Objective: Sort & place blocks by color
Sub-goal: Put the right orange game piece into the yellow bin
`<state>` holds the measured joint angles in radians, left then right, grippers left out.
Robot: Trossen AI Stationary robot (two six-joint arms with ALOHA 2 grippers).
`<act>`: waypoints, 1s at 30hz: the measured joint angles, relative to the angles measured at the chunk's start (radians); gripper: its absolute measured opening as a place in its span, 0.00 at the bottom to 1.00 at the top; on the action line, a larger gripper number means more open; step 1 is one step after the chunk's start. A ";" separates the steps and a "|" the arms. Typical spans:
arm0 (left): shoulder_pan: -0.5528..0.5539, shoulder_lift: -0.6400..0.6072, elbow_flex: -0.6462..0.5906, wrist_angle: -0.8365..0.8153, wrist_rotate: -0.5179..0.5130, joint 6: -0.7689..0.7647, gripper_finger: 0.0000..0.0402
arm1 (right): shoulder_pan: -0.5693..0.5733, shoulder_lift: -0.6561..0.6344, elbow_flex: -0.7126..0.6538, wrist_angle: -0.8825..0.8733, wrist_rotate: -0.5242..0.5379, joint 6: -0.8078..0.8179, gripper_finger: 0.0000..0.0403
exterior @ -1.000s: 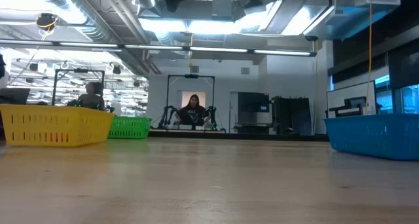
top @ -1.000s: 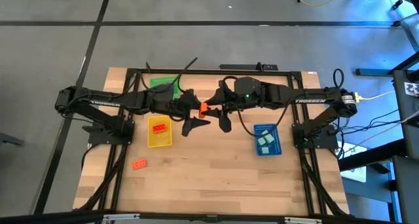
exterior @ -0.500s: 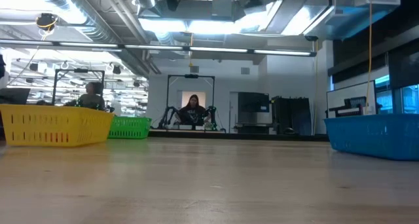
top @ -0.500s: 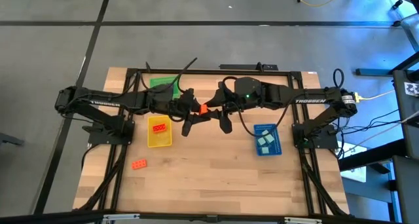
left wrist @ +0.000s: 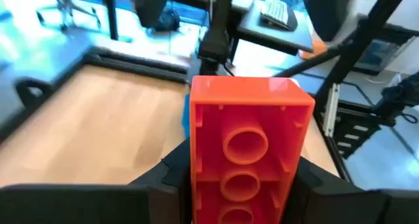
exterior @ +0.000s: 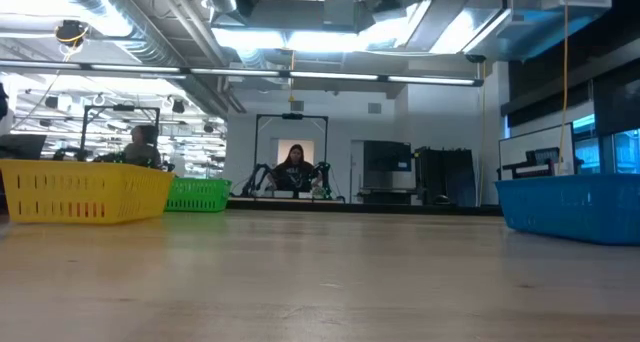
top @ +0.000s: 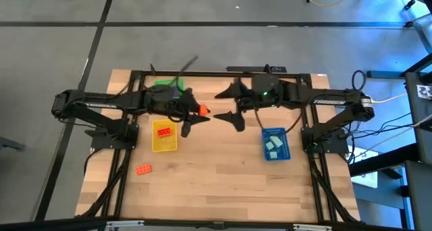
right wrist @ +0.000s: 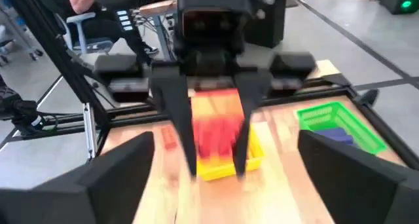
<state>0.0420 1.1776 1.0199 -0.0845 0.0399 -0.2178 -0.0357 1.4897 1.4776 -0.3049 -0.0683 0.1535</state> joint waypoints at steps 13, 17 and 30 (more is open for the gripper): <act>0.020 -0.287 -0.112 -0.085 -0.131 0.021 0.31 | -0.008 -0.219 -0.108 -0.320 0.139 0.074 0.95; 0.020 -0.384 -0.196 -0.030 -0.159 -0.032 0.31 | -0.008 -0.299 -0.268 -0.264 0.139 0.154 0.95; 0.020 -0.472 -0.276 0.021 -0.196 -0.069 0.31 | 0.009 -0.421 -0.582 0.180 0.119 0.286 0.96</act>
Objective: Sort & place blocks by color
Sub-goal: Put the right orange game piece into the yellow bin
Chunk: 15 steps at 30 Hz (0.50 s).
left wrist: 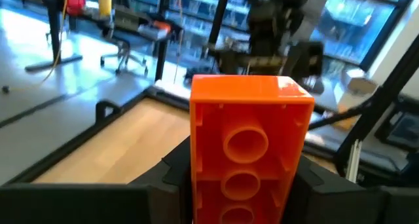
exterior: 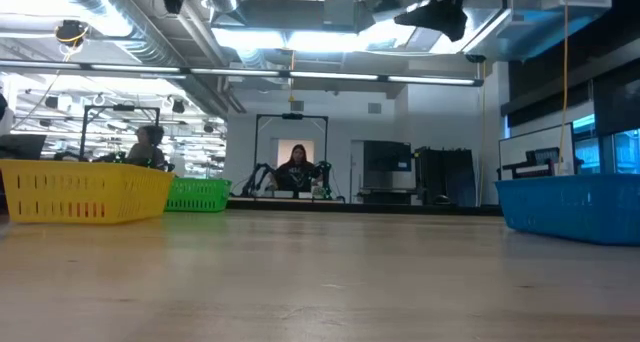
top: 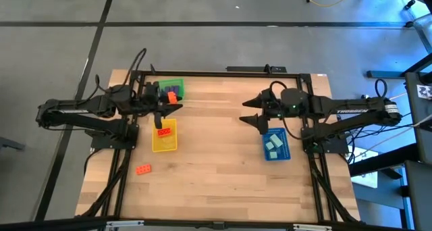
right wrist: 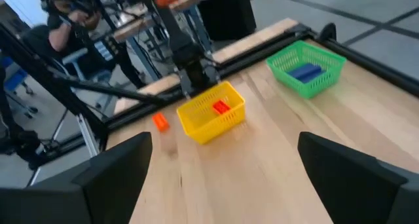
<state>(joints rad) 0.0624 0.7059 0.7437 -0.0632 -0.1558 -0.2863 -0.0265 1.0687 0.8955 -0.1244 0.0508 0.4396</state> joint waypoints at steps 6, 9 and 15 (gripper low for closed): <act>0.001 0.000 0.000 -0.146 -0.036 -0.043 0.31 | 0.000 0.000 0.000 0.058 0.001 -0.027 0.96; 0.001 0.000 0.000 -0.276 -0.037 -0.083 0.31 | 0.000 0.000 0.000 0.060 0.018 -0.026 0.96; 0.001 0.035 0.000 -0.679 -0.011 -0.197 0.31 | 0.000 0.000 0.000 0.060 0.035 -0.027 0.96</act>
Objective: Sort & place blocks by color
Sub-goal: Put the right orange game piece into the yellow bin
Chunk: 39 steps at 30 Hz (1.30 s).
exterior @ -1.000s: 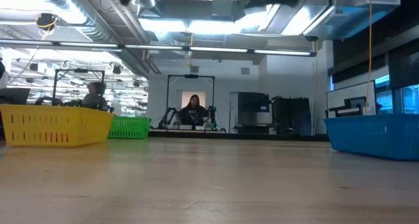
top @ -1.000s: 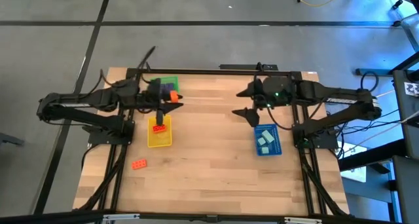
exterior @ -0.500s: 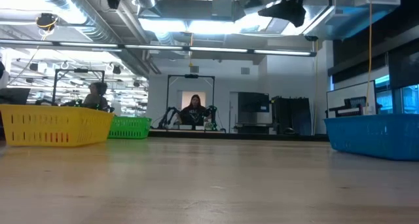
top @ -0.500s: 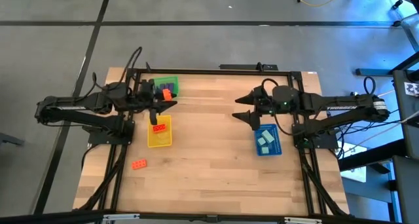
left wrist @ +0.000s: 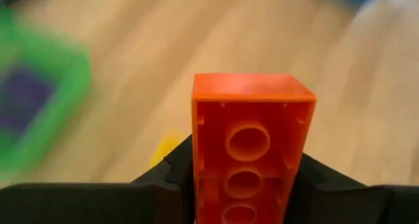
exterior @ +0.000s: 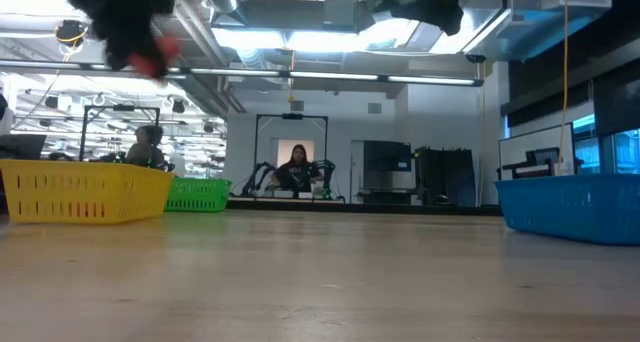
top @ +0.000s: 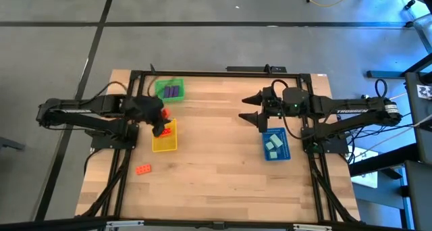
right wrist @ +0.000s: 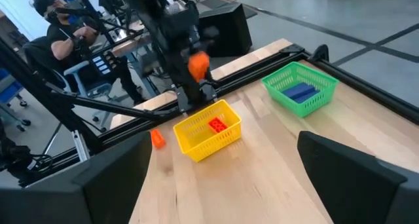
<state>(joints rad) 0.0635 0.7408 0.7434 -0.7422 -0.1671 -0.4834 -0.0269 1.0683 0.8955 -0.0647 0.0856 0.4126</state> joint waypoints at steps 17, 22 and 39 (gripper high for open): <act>-0.097 0.242 -0.150 0.001 0.133 -0.063 0.31 | 0.000 0.001 0.000 -0.009 0.000 -0.002 0.96; -0.114 0.242 -0.252 0.104 0.134 -0.090 0.31 | 0.000 0.001 0.000 -0.016 0.001 0.002 0.96; -0.112 0.306 -0.290 0.142 0.189 0.036 0.33 | 0.000 0.001 0.000 -0.016 0.004 0.000 0.96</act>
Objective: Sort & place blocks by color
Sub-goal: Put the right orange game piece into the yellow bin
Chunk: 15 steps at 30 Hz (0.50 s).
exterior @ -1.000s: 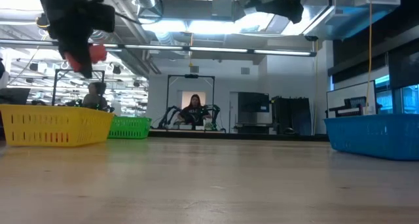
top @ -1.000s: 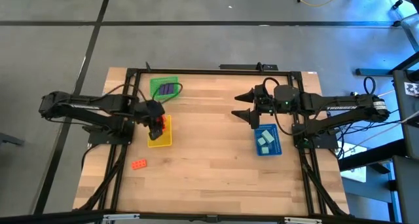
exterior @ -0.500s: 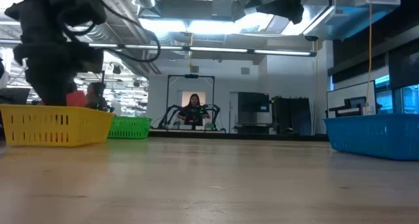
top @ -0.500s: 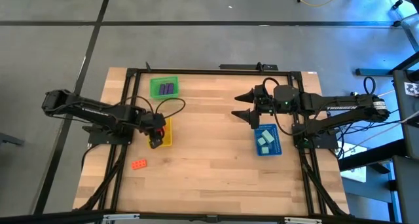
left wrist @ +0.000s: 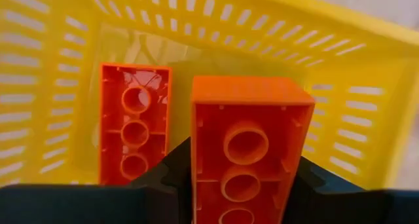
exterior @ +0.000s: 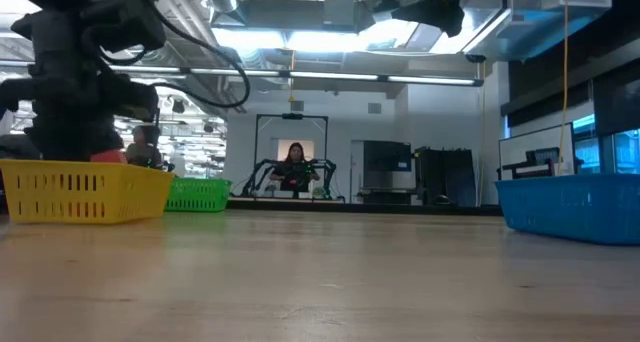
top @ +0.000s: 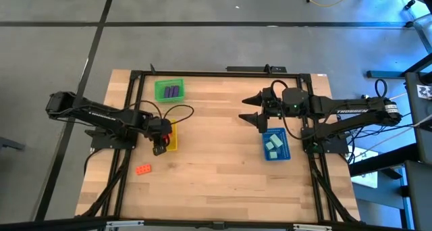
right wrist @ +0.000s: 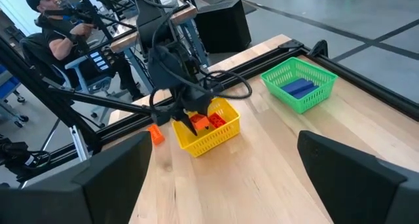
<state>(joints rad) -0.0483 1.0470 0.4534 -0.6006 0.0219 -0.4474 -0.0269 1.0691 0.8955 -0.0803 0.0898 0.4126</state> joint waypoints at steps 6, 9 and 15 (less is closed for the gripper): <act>0.000 0.081 0.000 0.020 0.001 0.006 0.36 | 0.000 0.000 0.000 0.000 0.000 0.001 0.96; 0.000 0.104 0.000 0.021 0.002 0.005 0.36 | 0.000 0.000 0.000 0.000 0.000 0.001 0.96; 0.000 0.110 0.001 0.021 0.002 -0.009 0.37 | 0.000 0.000 0.000 0.000 -0.001 -0.001 0.96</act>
<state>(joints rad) -0.0483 1.1568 0.4546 -0.5792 0.0239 -0.4564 -0.0269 1.0695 0.8955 -0.0807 0.0891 0.4118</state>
